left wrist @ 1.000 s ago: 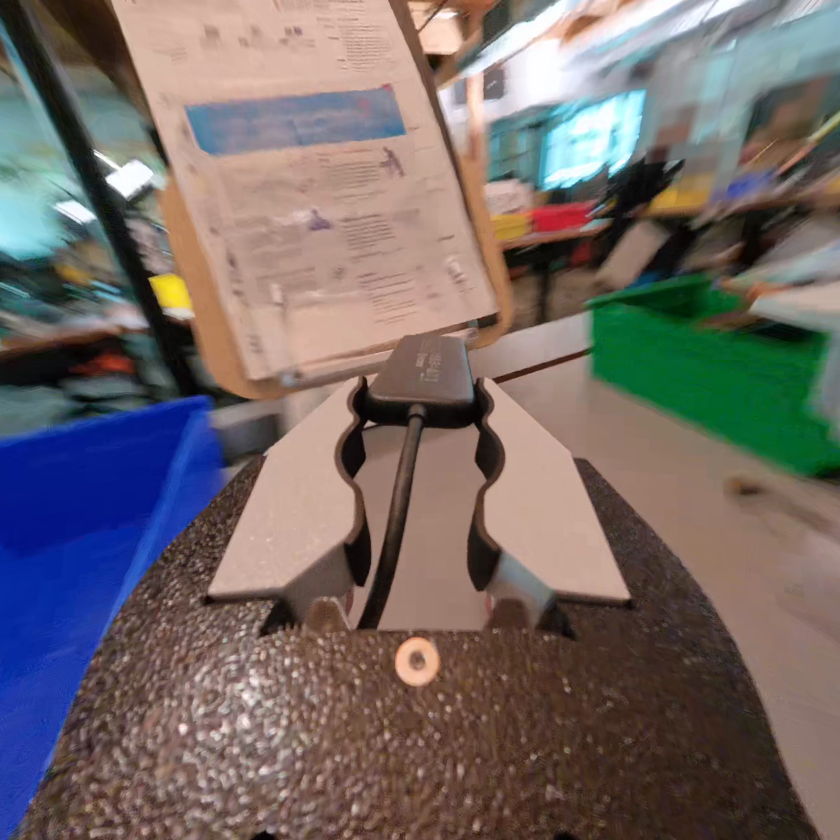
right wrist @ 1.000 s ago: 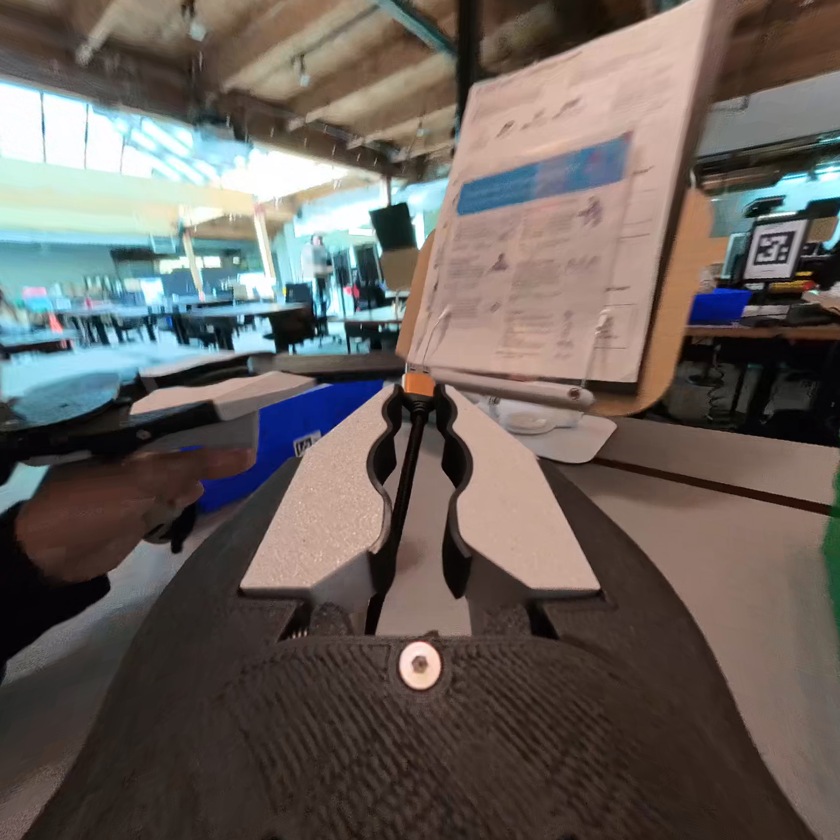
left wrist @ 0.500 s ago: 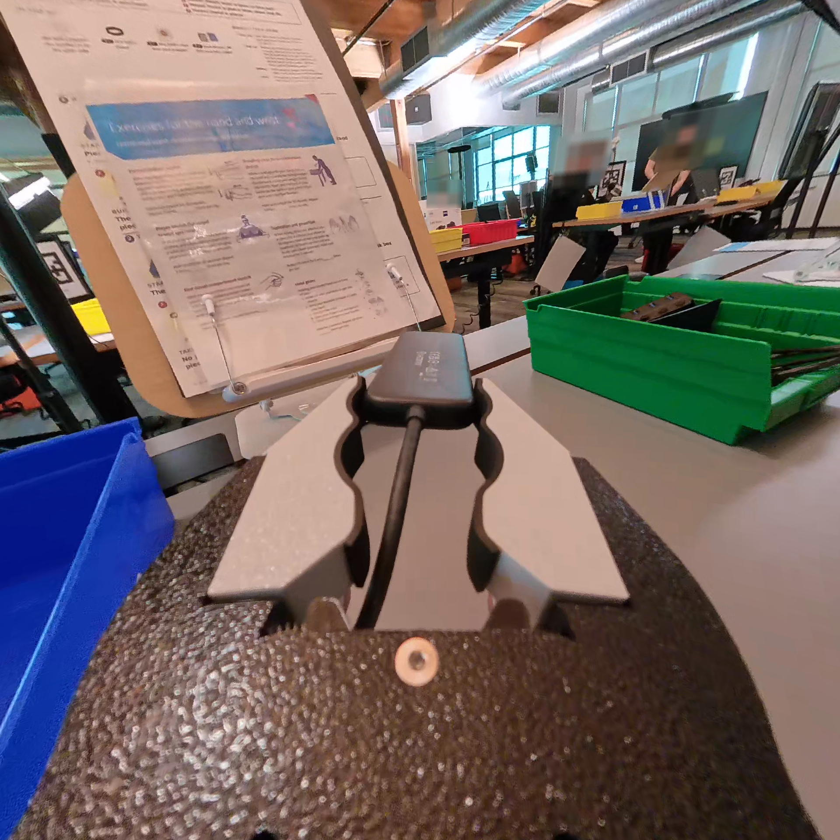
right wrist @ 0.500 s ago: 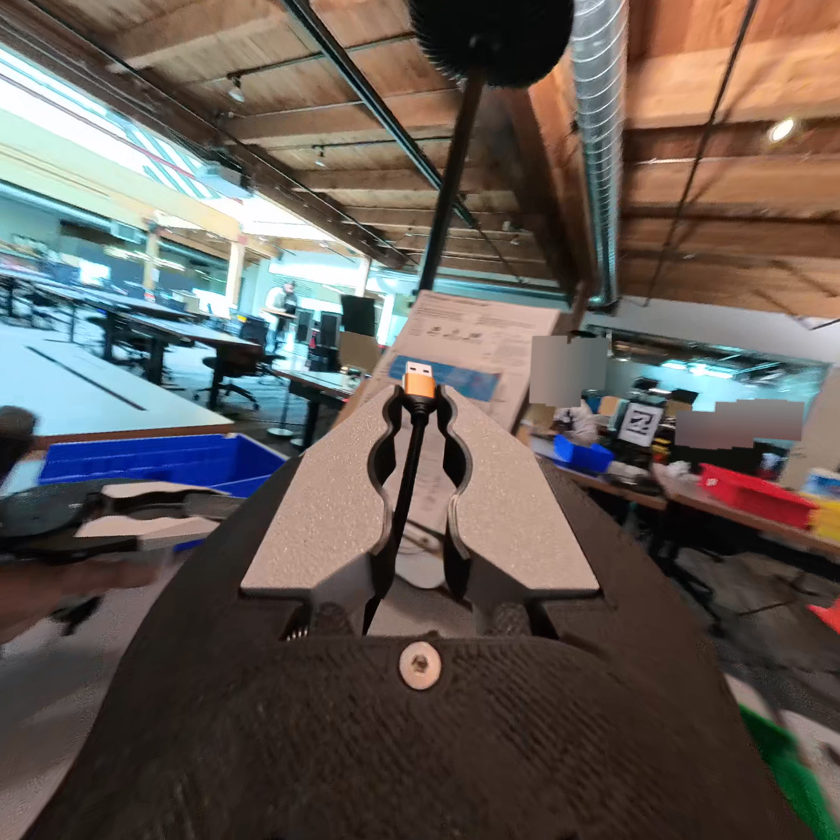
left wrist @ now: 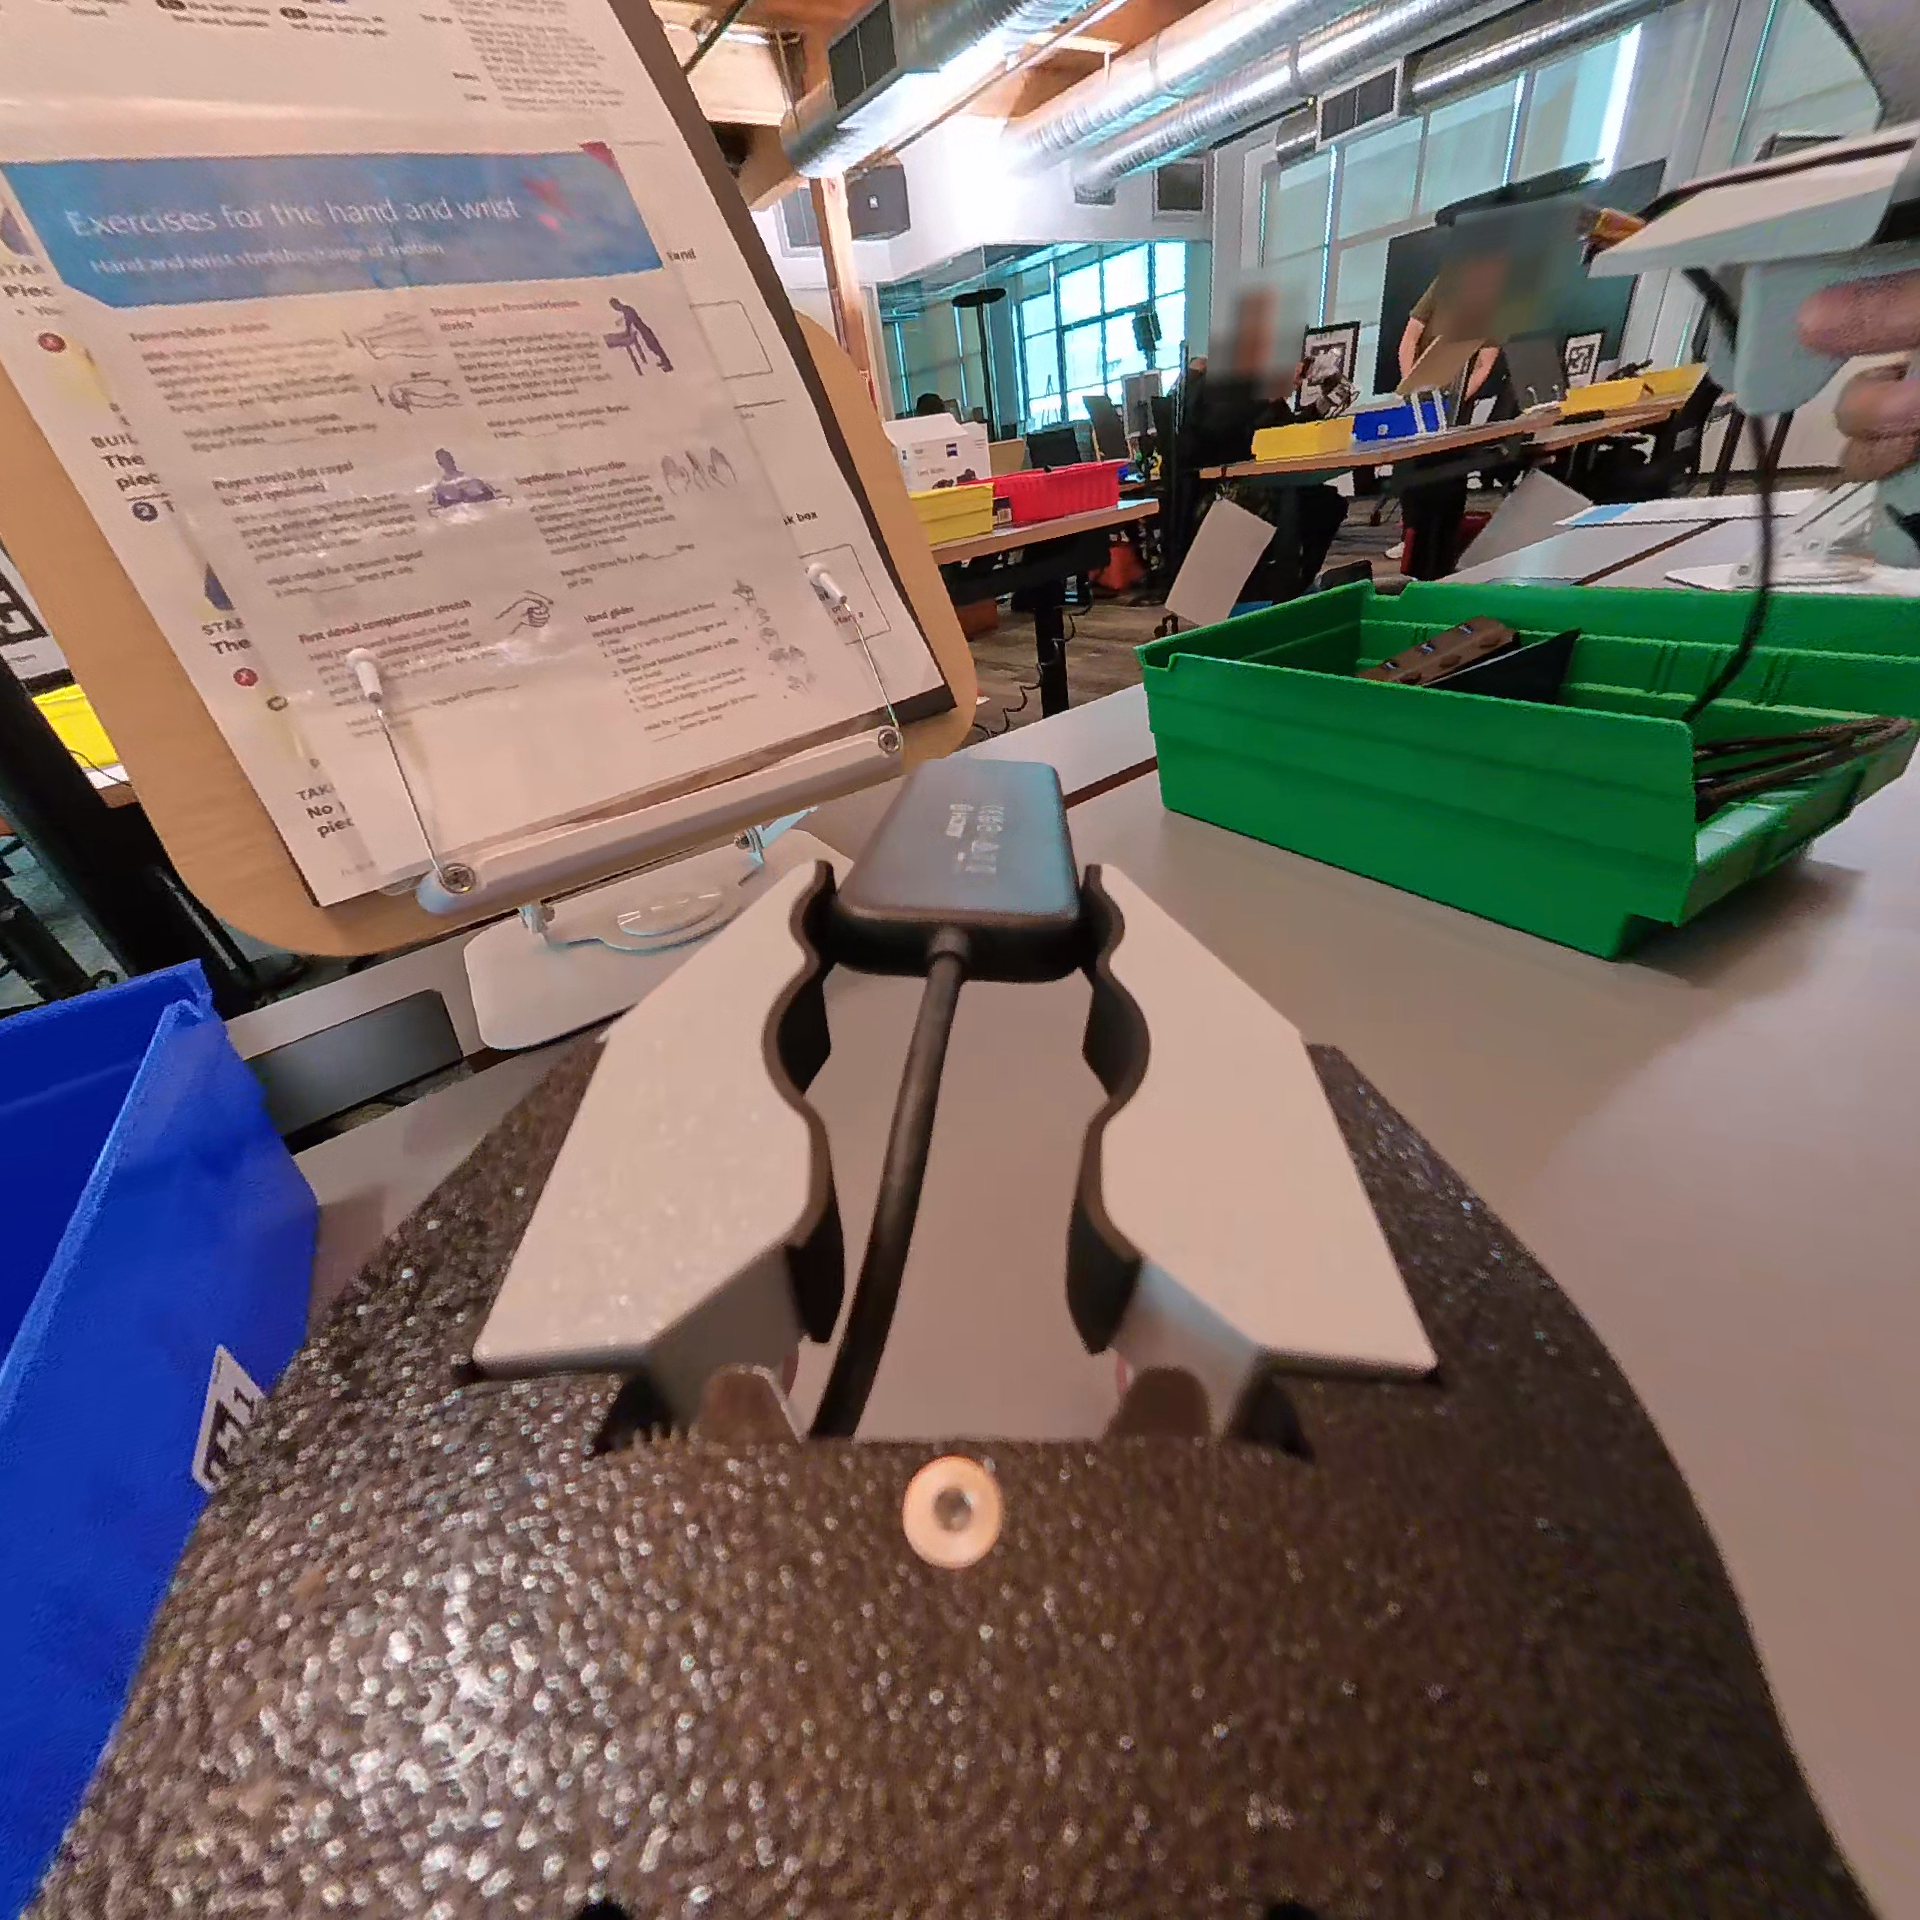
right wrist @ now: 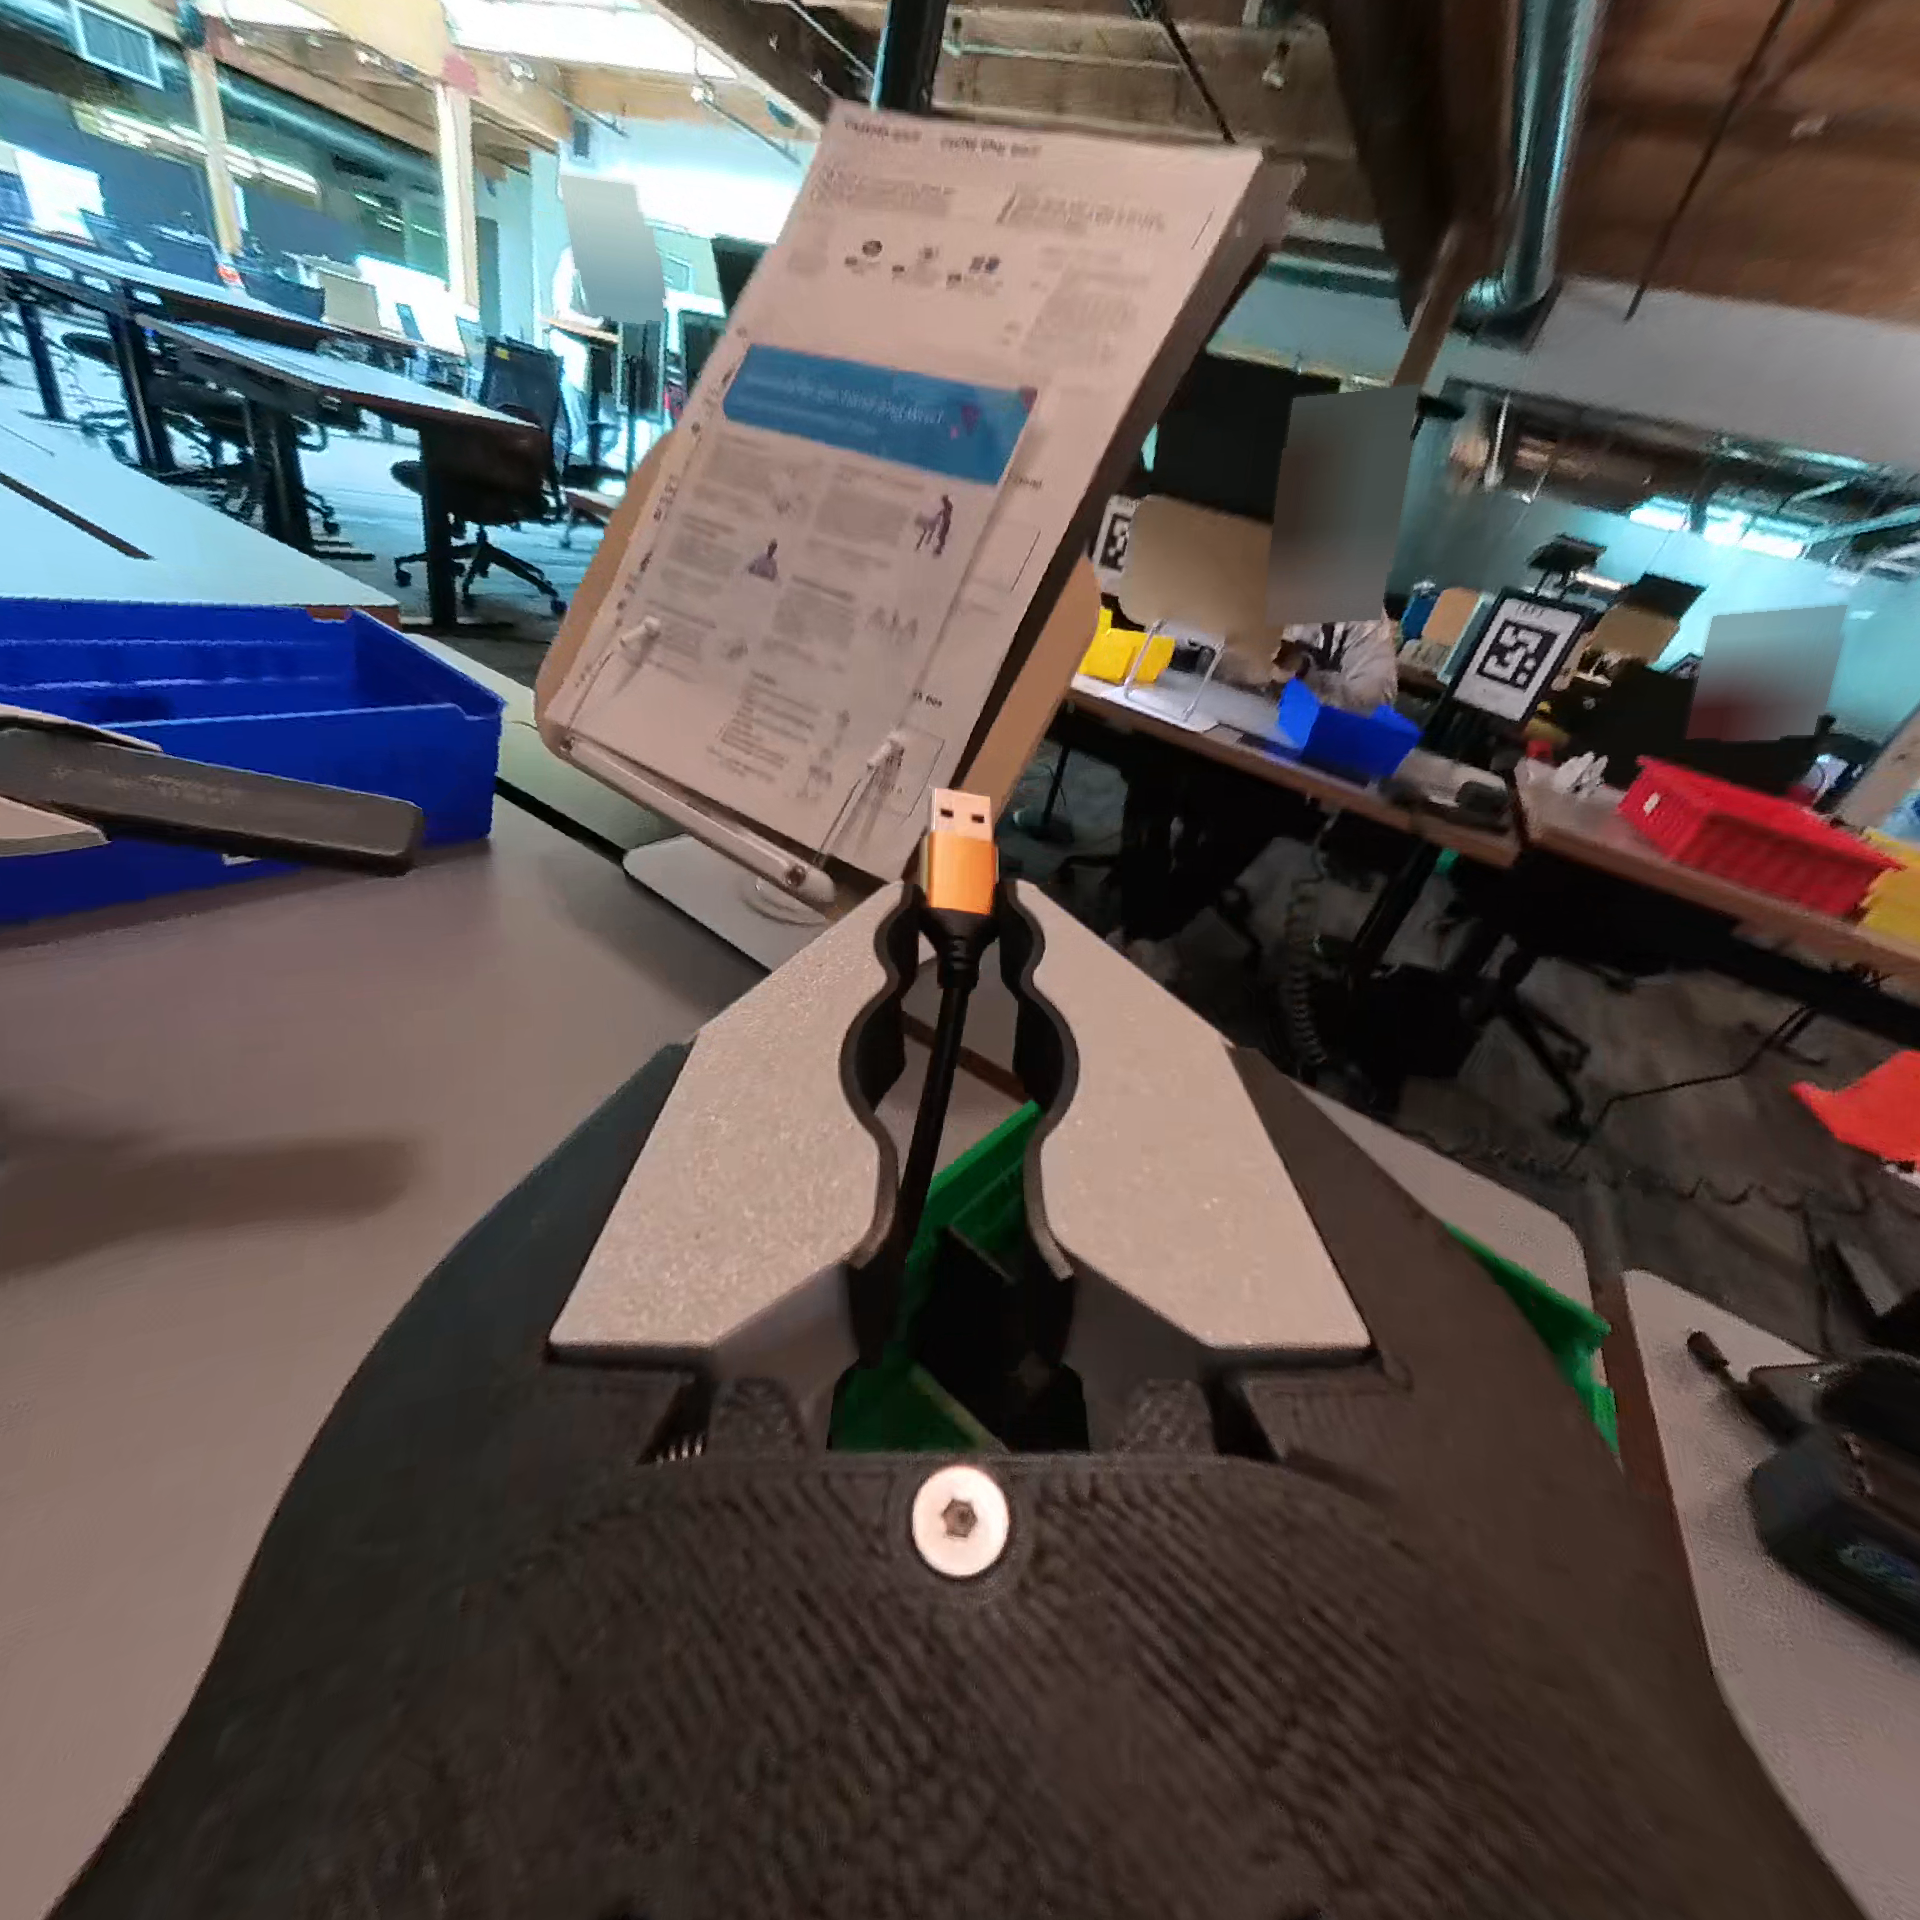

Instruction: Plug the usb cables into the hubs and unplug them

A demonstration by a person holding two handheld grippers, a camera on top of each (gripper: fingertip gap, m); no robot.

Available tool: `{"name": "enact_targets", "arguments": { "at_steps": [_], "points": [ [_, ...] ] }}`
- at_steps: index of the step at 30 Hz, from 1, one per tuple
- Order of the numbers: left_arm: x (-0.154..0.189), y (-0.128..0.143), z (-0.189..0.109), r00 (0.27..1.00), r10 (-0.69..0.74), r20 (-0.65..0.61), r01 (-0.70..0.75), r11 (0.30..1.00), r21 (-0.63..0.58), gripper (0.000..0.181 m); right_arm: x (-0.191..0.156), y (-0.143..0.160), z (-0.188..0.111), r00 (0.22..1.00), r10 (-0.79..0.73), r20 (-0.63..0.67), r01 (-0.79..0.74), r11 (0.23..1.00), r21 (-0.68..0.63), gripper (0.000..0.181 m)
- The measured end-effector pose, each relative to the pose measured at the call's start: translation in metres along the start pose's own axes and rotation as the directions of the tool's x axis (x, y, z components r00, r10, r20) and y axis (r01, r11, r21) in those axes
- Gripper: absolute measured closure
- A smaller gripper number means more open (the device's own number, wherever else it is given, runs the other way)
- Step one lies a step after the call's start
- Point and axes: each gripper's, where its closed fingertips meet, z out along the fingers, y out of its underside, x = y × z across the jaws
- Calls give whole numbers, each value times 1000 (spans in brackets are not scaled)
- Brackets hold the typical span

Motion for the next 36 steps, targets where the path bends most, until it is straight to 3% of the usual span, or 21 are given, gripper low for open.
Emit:
{"name": "enact_targets", "arguments": {
  "at_steps": [2, 5, 8, 11, 15, 18, 21, 23, 25, 27, 29, 32, 36],
  "points": [
    [0, 2, 1, 1000, -6, -4, 6, 1000, -3, 136, 7, 17, 3, 1000, 27, 1, -26, 998, -54, 168],
    [-1, 3, 1, 1000, -18, -8, 18, 1000, -6, 136, 29, 59, -1, 996, 5, -93, -30, 962, -272, 169],
    [0, 3, 1, 1000, -22, -12, 22, 1000, -8, 136, 35, 118, -14, 992, -91, -84, 26, 814, -580, 169],
    [2, 3, 2, 999, -34, -26, 34, 999, -6, 136, 34, 153, -29, 990, -91, -104, -13, 685, -729, 164],
    [5, 2, 1, 998, -45, -54, 45, 999, 0, 136, 62, 155, -53, 934, -79, -347, -216, 648, -730, 117],
    [9, 3, 2, 993, -79, -86, 80, 997, 3, 136, 82, 156, -82, 873, -150, -464, -280, 625, -729, 94],
    [13, 3, 2, 988, -98, -120, 98, 995, 0, 136, 58, 148, -80, 883, -2, -469, -333, 702, -630, 89],
    [21, -2, 1, 975, -119, -188, 125, 992, 21, 135, 11, 129, -59, 935, 140, -325, -303, 792, -531, 84],
    [38, -11, -4, 932, -161, -325, 186, 981, 48, 136, -56, 101, -35, 963, 257, -84, -268, 869, -416, 76],
    [59, -22, -14, 826, -229, -516, 302, 951, 61, 136, -130, 73, -21, 930, 310, 195, -244, 922, -302, 75],
    [74, -33, -27, 714, -241, -657, 378, 923, 72, 136, -187, 55, -15, 876, 288, 387, -217, 952, -217, 74],
    [91, -33, -43, 601, -203, -773, 368, 929, 42, 136, -233, 40, -15, 802, 273, 531, -239, 962, -133, 71],
    [112, -31, -55, 504, -167, -847, 337, 942, 15, 136, -252, 31, -15, 743, 279, 608, -277, 956, -100, 88]
  ]
}}
